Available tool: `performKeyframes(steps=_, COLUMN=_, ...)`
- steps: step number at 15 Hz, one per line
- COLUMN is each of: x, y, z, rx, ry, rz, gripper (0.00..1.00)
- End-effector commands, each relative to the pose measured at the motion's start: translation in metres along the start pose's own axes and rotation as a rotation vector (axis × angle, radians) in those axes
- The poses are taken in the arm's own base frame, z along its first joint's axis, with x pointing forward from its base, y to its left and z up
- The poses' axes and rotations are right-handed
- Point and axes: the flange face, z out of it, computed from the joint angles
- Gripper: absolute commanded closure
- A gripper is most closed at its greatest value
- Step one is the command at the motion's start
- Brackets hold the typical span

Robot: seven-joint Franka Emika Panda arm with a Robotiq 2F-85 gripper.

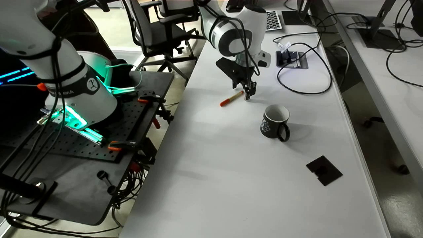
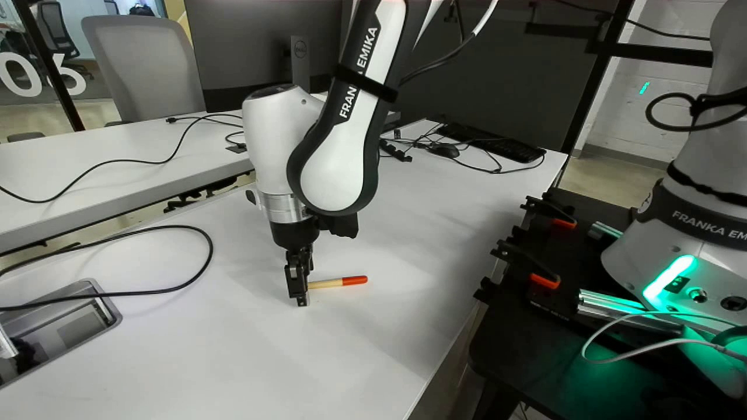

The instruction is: Put the pen in the cup

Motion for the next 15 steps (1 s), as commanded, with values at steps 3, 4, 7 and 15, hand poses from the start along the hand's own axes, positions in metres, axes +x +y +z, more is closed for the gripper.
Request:
performKeyframes(steps=3, x=0.0086, y=0.0013, z=0.0057, rx=-0.015, ry=-0.016, rz=0.009, gripper=0.1)
performKeyframes(steps=4, x=0.0091, y=0.0015, z=0.0056, rx=-0.016, ry=-0.017, rz=0.01, gripper=0.24)
performKeyframes(steps=7, x=0.0121, y=0.0033, z=0.0025, rx=-0.019, ry=-0.011, rz=0.013, gripper=0.51)
performKeyframes(steps=15, x=0.0147, y=0.0055, z=-0.0001, rx=-0.026, ry=-0.004, rz=0.014, gripper=0.95)
